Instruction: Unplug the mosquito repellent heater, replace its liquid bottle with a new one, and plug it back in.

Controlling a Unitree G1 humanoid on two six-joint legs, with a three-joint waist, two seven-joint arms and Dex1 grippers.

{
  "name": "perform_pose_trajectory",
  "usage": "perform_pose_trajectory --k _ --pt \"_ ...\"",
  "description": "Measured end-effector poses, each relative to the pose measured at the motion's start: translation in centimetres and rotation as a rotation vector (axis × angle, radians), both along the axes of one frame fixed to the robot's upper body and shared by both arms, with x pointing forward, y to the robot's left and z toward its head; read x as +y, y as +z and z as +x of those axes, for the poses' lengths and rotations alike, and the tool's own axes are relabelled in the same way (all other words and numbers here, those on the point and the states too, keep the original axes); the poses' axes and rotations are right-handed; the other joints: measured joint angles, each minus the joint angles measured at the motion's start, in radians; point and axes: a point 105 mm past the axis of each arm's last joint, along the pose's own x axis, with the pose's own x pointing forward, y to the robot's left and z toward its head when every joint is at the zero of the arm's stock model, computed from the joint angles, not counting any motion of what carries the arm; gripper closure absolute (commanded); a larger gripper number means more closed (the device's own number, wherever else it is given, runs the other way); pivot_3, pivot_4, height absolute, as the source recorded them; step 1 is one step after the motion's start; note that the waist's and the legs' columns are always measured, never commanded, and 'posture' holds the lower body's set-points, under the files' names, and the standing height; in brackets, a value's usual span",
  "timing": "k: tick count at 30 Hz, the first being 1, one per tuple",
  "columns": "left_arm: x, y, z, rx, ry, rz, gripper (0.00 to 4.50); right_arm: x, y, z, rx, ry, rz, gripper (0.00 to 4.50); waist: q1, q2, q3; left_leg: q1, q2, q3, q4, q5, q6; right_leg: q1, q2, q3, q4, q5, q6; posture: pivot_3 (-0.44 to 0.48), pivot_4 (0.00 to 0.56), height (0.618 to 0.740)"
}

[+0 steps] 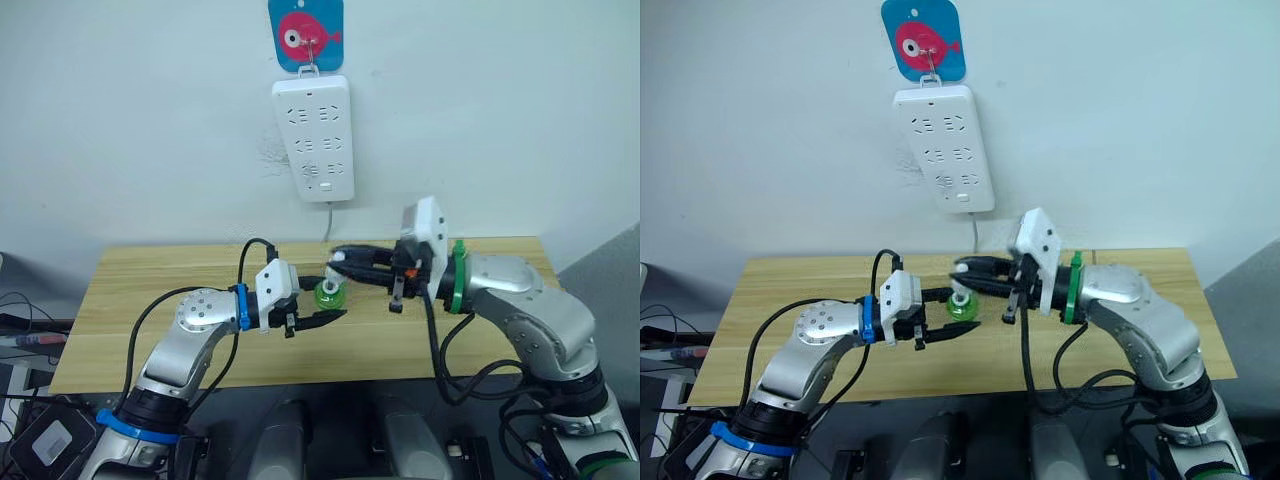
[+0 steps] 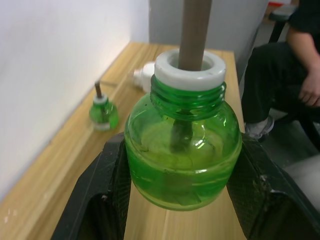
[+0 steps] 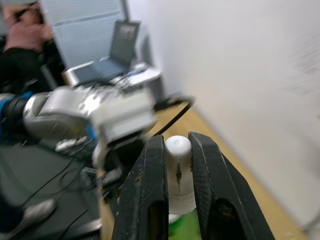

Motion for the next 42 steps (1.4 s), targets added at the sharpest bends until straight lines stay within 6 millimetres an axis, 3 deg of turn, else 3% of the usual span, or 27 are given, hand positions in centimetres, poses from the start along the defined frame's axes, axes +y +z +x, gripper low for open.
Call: perform_pose_trajectory --k 2,4,8,10,15,18,29,35,40,42 --pt "0.5 -0.7 0.2 0.023 0.02 0.015 2.22 -1.1 -0.2 0.4 -0.002 -0.055 -0.002 4.21 0.0 0.0 0.0 0.0 0.0 0.0 0.0 0.0 0.0 0.0 0.0 0.0 0.0 0.0 0.0 -0.121 0.236 0.74" --pt "1.1 -1.3 0.1 0.039 0.038 0.033 2.22 -2.5 -1.7 0.8 0.016 -0.129 -0.03 4.21 0.003 0.0 0.0 0.0 0.0 -0.001 -0.001 0.0 0.0 0.0 0.0 0.0 -0.002 0.0 0.0 -0.114 0.244 0.74" --pt "1.9 -1.7 0.1 0.05 0.058 0.048 2.22 -6.6 -9.7 2.5 0.108 -0.399 -0.164 4.21 0.005 0.0 0.0 -0.002 0.0 0.0 -0.001 0.0 0.001 0.0 0.0 0.0 -0.005 0.0 0.0 -0.105 0.249 0.74" --pt "2.0 -1.7 0.0 0.053 0.06 0.05 2.22 -8.0 -12.6 3.3 0.13 -0.505 -0.204 4.21 0.002 0.0 0.0 -0.002 0.0 0.001 -0.001 0.0 0.001 0.0 0.0 0.001 -0.005 0.0 0.0 -0.1 0.255 0.74" --pt "1.6 -1.3 -0.2 0.037 0.047 0.046 2.22 -9.2 -16.2 5.3 0.127 -0.679 -0.184 4.21 -0.007 0.001 0.001 0.002 0.001 0.001 -0.001 0.0 0.001 0.001 0.001 0.001 -0.001 0.0 0.0 -0.078 0.265 0.74" --pt "1.6 -1.3 -0.3 0.04 0.047 0.048 2.22 -9.2 -17.6 6.0 0.136 -0.713 -0.18 4.21 -0.006 0.002 0.001 0.002 0.001 0.001 -0.001 0.0 0.001 0.0 0.001 0.002 0.0 0.0 0.0 -0.065 0.27 0.74" --pt "2.1 -1.1 -0.4 0.039 0.07 0.058 2.22 -8.9 -19.4 8.9 0.153 -0.79 -0.163 4.21 0.002 0.002 0.002 0.002 0.001 0.002 -0.002 0.0 0.001 0.001 0.001 0.002 0.0 0.0 0.0 -0.048 0.272 0.74" --pt "2.2 -1.0 -0.4 0.043 0.077 0.059 2.22 -9.0 -20.0 8.9 0.189 -0.816 -0.123 2.1 0.002 0.003 0.002 0.002 0.001 0.002 -0.002 0.0 0.001 0.001 0.001 0.002 0.0 0.0 0.0 -0.052 0.272 0.74" --pt "2.2 -1.0 -0.3 0.041 0.076 0.06 2.22 -9.6 -17.8 8.7 0.162 -0.839 -0.046 0.3 0.003 0.003 0.002 0.002 0.001 0.002 -0.002 0.0 0.001 0.001 0.001 0.002 -0.001 0.0 0.0 -0.065 0.265 0.74" --pt "2.2 -0.8 -0.3 0.038 0.07 0.06 2.22 -10.0 -16.0 7.9 0.14 -0.81 -0.028 0.26 0.004 0.004 0.003 0.001 0.001 0.001 -0.002 0.0 0.001 0.0 0.001 0.002 -0.001 0.0 0.0 -0.073 0.262 0.74"
